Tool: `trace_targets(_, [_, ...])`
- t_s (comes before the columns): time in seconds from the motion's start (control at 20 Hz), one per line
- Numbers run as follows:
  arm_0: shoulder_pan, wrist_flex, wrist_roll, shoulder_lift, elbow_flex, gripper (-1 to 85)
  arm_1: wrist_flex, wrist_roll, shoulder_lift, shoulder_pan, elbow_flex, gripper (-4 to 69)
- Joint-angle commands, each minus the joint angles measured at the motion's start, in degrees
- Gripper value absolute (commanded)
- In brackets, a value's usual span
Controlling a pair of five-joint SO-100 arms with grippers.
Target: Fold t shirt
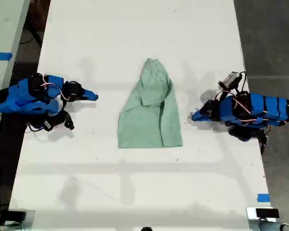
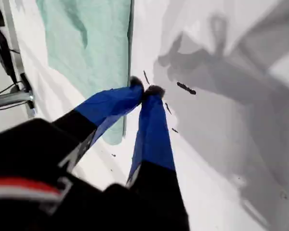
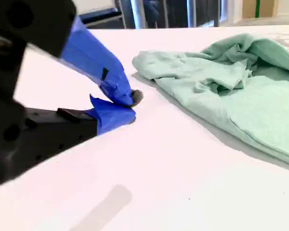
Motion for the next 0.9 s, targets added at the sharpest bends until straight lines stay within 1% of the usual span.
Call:
trace_targets(0.0, [-0.8, -0.7, -0.3, 0.4, 0.4, -0.2, -0.1, -0.6, 0.8, 0.3, 3.1, 2.2])
trace_targets(0.35, [-0.7, -0.7, -0.2, 0.4, 0.4, -0.2, -0.1, -0.7, 0.8, 0.4, 3.1, 2.2])
trace_targets(0.4, [0.4, -0.9, -0.2, 0.4, 0.4, -0.2, -0.1, -0.6, 0.8, 0.4, 3.1, 2.2])
trace_targets(0.45, [2.5, -1.2, -1.0, 0.6, -0.1, -0.2, -0.2, -0.5, 0.8, 0.4, 3.1, 2.2])
trace_targets(0.5, [1.9, -2.1, -1.4, 0.5, -1.1, -0.3, -0.2, -0.4, 0.8, 0.4, 3.1, 2.2])
trace_targets(0.55, [1.4, -0.8, -3.8, -1.4, -3.1, -0.3, -0.2, -0.4, 0.8, 0.4, 3.1, 2.2])
trace_targets(0.6, [1.9, -0.9, -5.7, -7.8, -6.9, -0.3, -0.2, -0.4, 0.8, 0.5, 3.1, 2.2])
trace_targets(0.7, [7.2, -3.4, -10.5, -30.0, -19.6, -0.1, -0.2, -0.4, 0.8, 0.7, 3.1, 2.2])
trace_targets(0.75, [9.7, -4.5, -12.4, -40.7, -26.2, 3.3, -0.2, -0.4, 0.8, 0.7, 3.1, 2.2])
trace_targets(0.8, [11.0, -5.9, -13.2, -50.3, -31.6, 10.1, -0.2, -0.4, 0.8, 0.7, 3.1, 2.2])
trace_targets(0.85, [12.1, -7.0, -13.4, -59.4, -37.4, 14.0, -0.2, -0.4, 0.8, 0.6, 3.1, 2.2])
